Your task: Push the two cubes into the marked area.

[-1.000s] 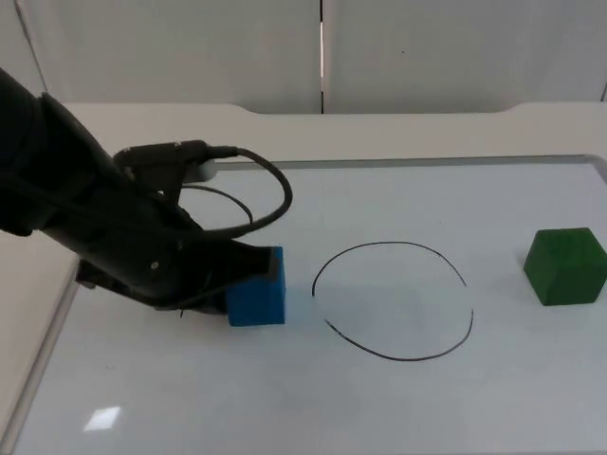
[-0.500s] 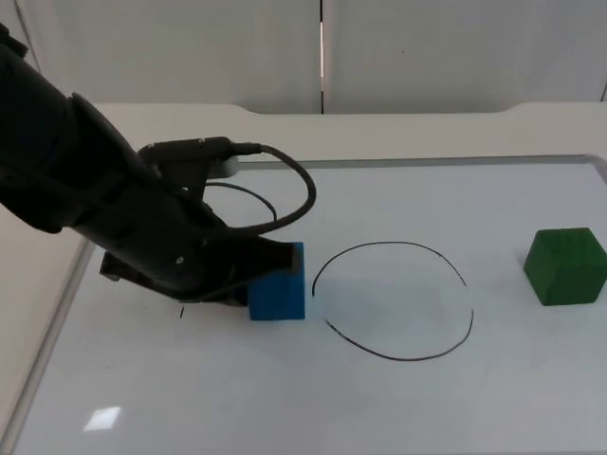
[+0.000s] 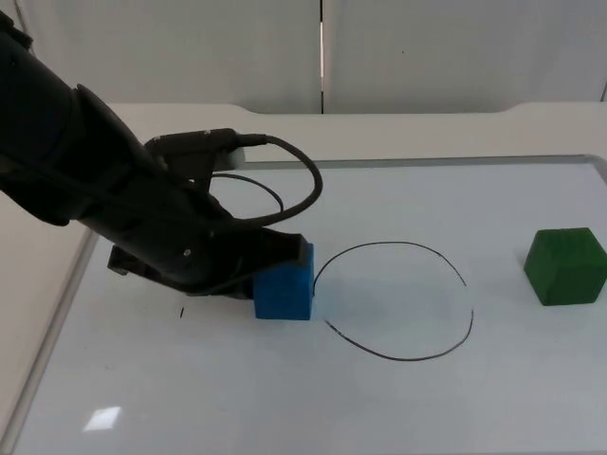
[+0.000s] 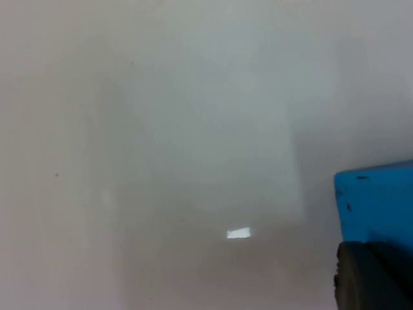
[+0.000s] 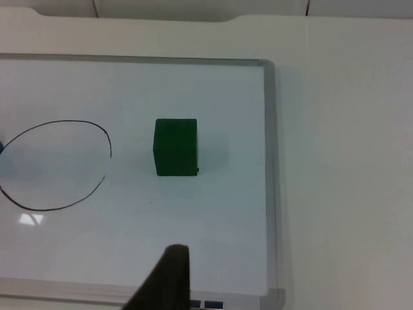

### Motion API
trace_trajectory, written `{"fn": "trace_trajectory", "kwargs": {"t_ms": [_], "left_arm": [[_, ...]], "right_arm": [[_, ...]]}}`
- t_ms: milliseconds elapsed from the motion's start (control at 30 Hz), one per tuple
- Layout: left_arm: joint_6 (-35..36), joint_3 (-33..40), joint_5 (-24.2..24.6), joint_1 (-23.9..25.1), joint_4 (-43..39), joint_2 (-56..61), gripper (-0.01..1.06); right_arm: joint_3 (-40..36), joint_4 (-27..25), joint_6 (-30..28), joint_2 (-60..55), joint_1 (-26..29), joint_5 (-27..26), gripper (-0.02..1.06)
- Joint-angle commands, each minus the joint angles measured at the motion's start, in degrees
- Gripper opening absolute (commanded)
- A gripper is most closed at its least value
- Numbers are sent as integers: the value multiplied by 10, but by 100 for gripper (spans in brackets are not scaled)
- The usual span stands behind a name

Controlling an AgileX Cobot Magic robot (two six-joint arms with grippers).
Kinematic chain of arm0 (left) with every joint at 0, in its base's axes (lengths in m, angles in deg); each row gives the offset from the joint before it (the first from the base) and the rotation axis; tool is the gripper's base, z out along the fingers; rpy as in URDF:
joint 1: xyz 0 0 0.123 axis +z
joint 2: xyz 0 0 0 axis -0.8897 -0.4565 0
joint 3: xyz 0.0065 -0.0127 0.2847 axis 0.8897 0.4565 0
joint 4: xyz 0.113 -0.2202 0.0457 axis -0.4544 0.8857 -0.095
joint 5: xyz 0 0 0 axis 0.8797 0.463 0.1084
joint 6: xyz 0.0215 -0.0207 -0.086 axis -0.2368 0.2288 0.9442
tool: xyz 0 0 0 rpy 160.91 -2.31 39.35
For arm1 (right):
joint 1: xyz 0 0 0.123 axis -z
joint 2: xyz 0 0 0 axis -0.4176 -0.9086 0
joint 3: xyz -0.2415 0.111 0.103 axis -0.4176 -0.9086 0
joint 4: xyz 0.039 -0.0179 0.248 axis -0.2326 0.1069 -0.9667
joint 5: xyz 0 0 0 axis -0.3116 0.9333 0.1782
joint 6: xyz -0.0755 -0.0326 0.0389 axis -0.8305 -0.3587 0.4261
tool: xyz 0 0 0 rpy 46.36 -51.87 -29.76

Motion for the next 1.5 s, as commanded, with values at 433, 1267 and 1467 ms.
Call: {"fn": "trace_trajectory", "kwargs": {"t_ms": [433, 1267, 1467], "left_arm": [[3, -23, 5, -21, 15, -6, 0], [3, -35, 2, -49, 16, -18, 0], [3, -35, -4, -54, 32, -30, 0]], "right_arm": [[1, 1, 0, 2, 4, -4, 105], [1, 1, 0, 2, 4, -4, 105], [1, 1, 0, 2, 4, -4, 105]]}}
